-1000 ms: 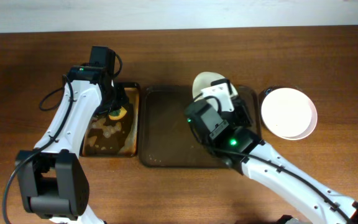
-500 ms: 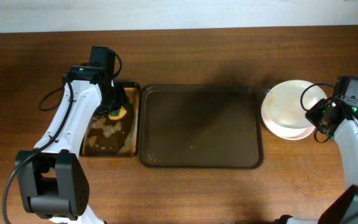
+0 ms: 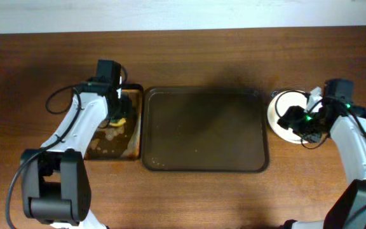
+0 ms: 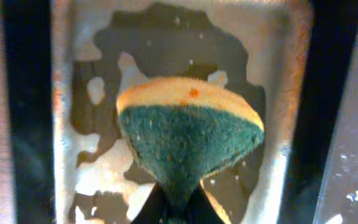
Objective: Clean dirty plates on tray and stack at the side
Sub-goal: 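Release the sponge in the left tray and open the right gripper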
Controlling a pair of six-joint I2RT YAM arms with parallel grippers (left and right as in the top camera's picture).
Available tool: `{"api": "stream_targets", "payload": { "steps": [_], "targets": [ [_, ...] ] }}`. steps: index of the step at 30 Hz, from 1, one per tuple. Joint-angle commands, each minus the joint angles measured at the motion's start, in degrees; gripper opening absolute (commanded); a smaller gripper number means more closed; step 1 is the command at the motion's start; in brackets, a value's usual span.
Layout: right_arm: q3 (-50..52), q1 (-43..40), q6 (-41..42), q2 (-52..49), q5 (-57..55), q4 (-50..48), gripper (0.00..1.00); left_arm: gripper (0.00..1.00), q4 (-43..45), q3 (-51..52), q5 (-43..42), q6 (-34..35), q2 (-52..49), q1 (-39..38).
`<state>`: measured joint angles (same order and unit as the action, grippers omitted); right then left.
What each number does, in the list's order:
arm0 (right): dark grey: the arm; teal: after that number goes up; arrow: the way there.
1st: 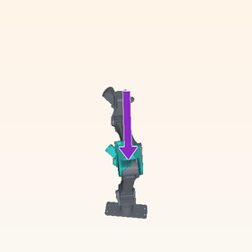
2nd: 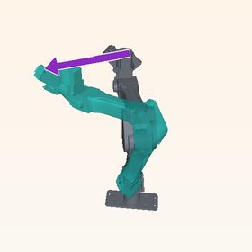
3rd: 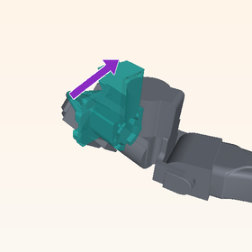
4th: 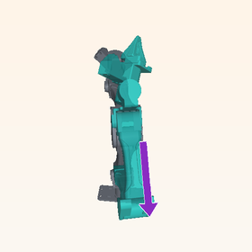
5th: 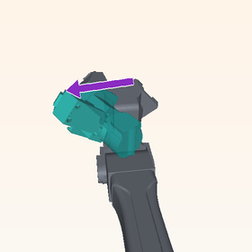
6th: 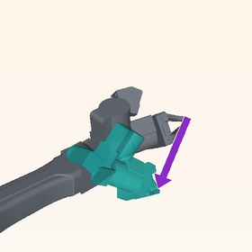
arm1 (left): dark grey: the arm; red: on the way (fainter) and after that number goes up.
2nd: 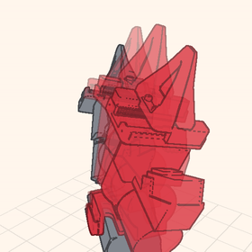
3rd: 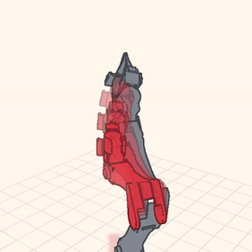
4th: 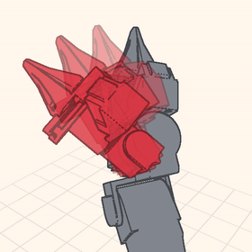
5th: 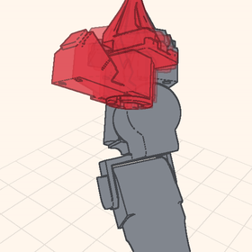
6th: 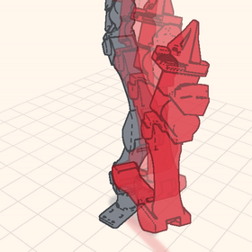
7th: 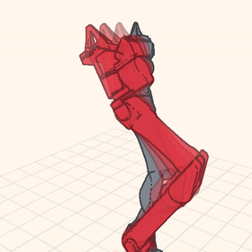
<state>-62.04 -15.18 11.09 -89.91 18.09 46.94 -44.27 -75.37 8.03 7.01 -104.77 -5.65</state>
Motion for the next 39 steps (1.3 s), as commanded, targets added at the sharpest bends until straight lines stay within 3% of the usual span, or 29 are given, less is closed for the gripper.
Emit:
{"api": "stream_targets", "payload": {
  "steps": [1, 3, 4, 5, 7, 8, 16, 19, 20, 21, 23, 26, 34, 39],
  "targets": [
    [-0.7, 4.52, -0.81, -0.15, 0.72, -0.46, 0.61, 0.0, 8.96, 8.26, 0.85, -3.28, 0.52, 0.2],
    [-0.7, 6.43, -0.81, -0.15, 0.72, -0.68, 0.61, 0.0, 12.41, 11.69, 0.85, -3.23, 0.52, 0.2],
    [-0.7, 7.17, -0.81, -0.15, 0.74, -0.7, 0.61, 0.09, 13.9, 13.11, 0.9, -3.26, 0.52, 0.2],
    [-0.7, 7.8, -0.81, -0.15, 0.72, -0.7, 0.61, 0.25, 14.73, 13.88, 1.31, -3.23, 0.52, 0.2],
    [-0.7, 9.22, -0.83, -0.15, 0.68, -0.63, 0.61, 0.84, 14.86, 14.05, 2.1, -3.23, 0.7, 0.2],
    [-0.72, 9.64, -0.83, -0.15, 0.26, -0.66, 0.61, 0.98, 13.9, 13.31, 2.1, -3.21, 1.31, 0.17],
    [-8.66, 16.11, -2.62, 2.43, -7.15, 0.02, 0.62, 0.99, 10.1, 8.76, 2.08, -3.21, 17.31, 0.15],
    [-10.19, 17.05, -2.99, 5.22, -10.86, 1.25, 0.56, 1.0, 7.69, 8.76, 1.97, -3.23, 20.57, 0.15],
    [-10.19, 17.05, -4.09, 7.04, -11.15, 3.23, 0.61, 1.0, 4.61, 8.76, 1.18, -3.21, 21.94, 0.15],
    [-10.19, 17.05, -4.98, 8.66, -11.39, 4.44, 0.87, 1.0, 1.66, 8.76, -1.64, -3.06, 23.04, 0.2],
    [-10.14, 17.05, -4.87, 11.82, -12.94, 6.78, 0.98, 1.0, -2.93, 8.79, -3.78, 1.55, 24.59, 0.2],
    [-7.67, 17.05, -4.85, 20.2, -13.81, 9.73, 0.98, 1.0, -8.52, 9.44, -3.8, 3.61, 30.8, 0.13],
    [8.7, 17.05, -4.68, 51.32, -15.98, 7.93, 0.98, 1.0, -3.41, 27.04, -6.6, 1.07, 63.91, 0.09],
    [8.79, 17.05, -4.68, 54.12, -16.0, 9.92, 0.98, 1.0, -3.37, 27.65, -6.62, 1.07, 69.24, 0.09]
  ]
}}
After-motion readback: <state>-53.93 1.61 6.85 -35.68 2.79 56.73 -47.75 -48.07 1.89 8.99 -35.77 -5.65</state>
